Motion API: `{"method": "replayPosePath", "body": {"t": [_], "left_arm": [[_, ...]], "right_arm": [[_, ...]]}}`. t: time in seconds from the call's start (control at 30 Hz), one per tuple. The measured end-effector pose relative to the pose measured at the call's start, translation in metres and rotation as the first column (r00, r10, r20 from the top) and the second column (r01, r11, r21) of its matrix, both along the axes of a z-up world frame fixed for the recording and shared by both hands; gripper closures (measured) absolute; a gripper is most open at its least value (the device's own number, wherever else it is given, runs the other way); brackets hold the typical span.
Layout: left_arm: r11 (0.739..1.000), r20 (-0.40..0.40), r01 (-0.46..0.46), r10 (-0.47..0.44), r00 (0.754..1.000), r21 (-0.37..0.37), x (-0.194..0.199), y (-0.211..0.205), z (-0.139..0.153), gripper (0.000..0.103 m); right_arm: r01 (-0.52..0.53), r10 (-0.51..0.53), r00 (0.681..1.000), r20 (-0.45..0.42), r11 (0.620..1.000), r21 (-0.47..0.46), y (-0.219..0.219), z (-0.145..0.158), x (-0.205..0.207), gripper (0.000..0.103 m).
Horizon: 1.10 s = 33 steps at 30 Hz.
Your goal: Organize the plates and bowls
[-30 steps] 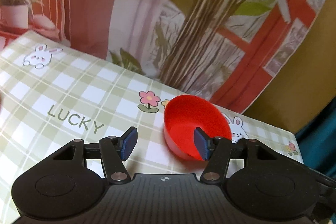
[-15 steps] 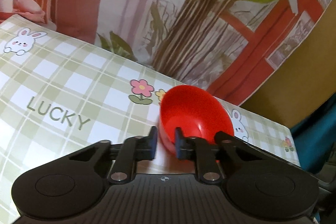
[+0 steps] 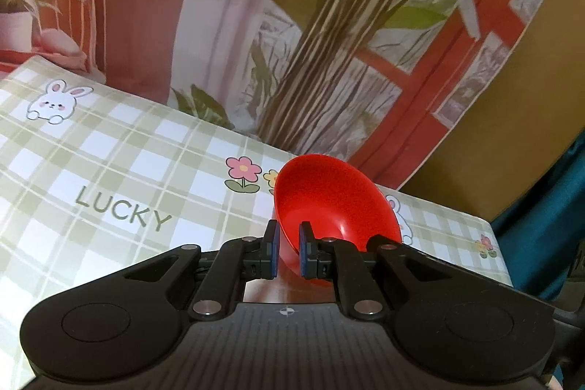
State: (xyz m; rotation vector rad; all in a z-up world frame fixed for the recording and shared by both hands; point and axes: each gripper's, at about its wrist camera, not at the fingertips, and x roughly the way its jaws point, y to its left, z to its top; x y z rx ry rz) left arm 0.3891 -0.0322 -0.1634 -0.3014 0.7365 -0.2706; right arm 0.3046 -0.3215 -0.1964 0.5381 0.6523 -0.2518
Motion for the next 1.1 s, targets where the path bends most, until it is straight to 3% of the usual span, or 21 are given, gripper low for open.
{"method": "replayPosePath", "body": {"t": [0.43, 0.77, 1.1], "left_arm": [[1.000, 0.042, -0.012, 0.011, 0.999, 0.025, -0.070, 0.029, 0.029, 0.091], [0.999, 0.020, -0.013, 0.012, 1.000, 0.050, -0.119, 0.053, 0.030, 0.090], [0.998, -0.003, -0.031, 0.031, 1.000, 0.053, -0.156, 0.073, 0.023, 0.090]], "right_arm": [[-0.011, 0.011, 0.999, 0.038, 1.000, -0.005, 0.059, 0.043, -0.048, 0.090], [-0.036, 0.037, 0.998, 0.044, 0.999, -0.023, 0.103, 0.064, -0.085, 0.091], [-0.085, 0.086, 0.996, 0.027, 0.996, -0.032, 0.139, 0.066, -0.111, 0.091]]}}
